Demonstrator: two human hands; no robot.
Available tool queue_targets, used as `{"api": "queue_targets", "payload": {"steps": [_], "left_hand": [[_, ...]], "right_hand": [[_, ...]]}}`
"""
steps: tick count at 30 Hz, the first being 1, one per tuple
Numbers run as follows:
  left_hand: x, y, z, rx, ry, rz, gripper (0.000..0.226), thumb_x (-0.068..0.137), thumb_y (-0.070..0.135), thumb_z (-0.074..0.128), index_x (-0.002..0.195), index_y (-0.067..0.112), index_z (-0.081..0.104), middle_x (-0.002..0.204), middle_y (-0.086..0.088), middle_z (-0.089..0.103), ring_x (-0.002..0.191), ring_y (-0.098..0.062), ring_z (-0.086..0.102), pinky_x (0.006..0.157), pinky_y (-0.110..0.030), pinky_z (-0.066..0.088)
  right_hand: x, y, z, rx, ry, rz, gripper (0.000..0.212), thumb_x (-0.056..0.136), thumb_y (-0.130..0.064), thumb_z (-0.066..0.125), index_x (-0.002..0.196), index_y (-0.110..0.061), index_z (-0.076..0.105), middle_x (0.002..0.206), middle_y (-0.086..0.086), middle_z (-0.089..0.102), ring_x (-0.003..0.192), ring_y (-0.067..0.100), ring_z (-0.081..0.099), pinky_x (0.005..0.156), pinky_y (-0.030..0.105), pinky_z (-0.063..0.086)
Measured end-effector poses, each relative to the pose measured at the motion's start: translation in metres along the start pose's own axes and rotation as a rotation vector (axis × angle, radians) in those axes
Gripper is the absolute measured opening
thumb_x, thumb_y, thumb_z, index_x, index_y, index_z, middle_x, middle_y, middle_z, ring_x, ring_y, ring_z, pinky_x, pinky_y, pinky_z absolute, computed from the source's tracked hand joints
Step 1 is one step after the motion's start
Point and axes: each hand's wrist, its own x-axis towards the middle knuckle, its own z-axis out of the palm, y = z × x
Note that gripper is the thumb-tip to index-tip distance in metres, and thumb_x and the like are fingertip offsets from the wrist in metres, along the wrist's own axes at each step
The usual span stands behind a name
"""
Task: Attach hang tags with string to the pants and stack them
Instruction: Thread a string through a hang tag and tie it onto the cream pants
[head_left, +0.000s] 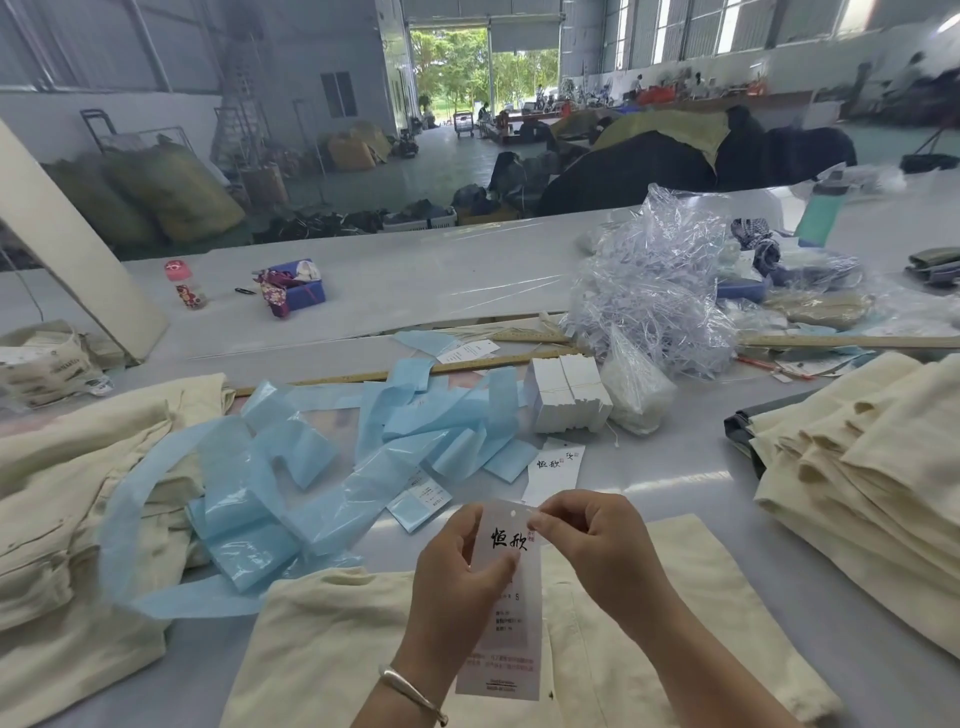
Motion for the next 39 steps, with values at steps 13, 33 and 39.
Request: {"api": "queue_targets", "payload": {"steps": [13, 33, 39], "left_hand": [[-0.003, 0.001, 0.009, 0.015, -0.077, 0.063, 0.017, 0.086, 0.033, 0.062, 0.100, 0.030, 0.072, 0.091, 0.009, 0.072, 0.084, -0.015, 0.067, 0.069, -0.037, 0.056], [0.041, 0.048, 0.095, 0.149, -0.209, 0.217, 0.015, 0.091, 0.003, 0.059, 0.095, 0.017, 0.063, 0.079, 0.003, 0.066, 0.071, -0.007, 0.070, 0.060, -0.028, 0.059], [0.048, 0.060, 0.130, 0.124, -0.258, 0.301, 0.018, 0.088, 0.005, 0.063, 0.092, 0.023, 0.063, 0.077, 0.009, 0.068, 0.072, -0.005, 0.067, 0.063, -0.027, 0.057]], "right_hand": [[0.001, 0.009, 0.004, -0.139, 0.037, 0.023, 0.019, 0.083, -0.017, 0.068, 0.064, -0.017, 0.070, 0.046, -0.007, 0.050, 0.049, 0.007, 0.040, 0.054, 0.032, 0.039], [-0.026, 0.028, -0.074, -0.104, 0.475, -0.046, 0.035, 0.082, -0.004, 0.066, 0.111, -0.024, 0.063, 0.067, -0.016, 0.053, 0.046, 0.008, 0.041, 0.050, 0.014, 0.036], [-0.021, 0.039, -0.106, 0.256, 0.288, 0.129, 0.002, 0.085, -0.017, 0.071, 0.085, -0.016, 0.070, 0.068, -0.002, 0.066, 0.048, 0.013, 0.051, 0.047, 0.023, 0.040]]}}
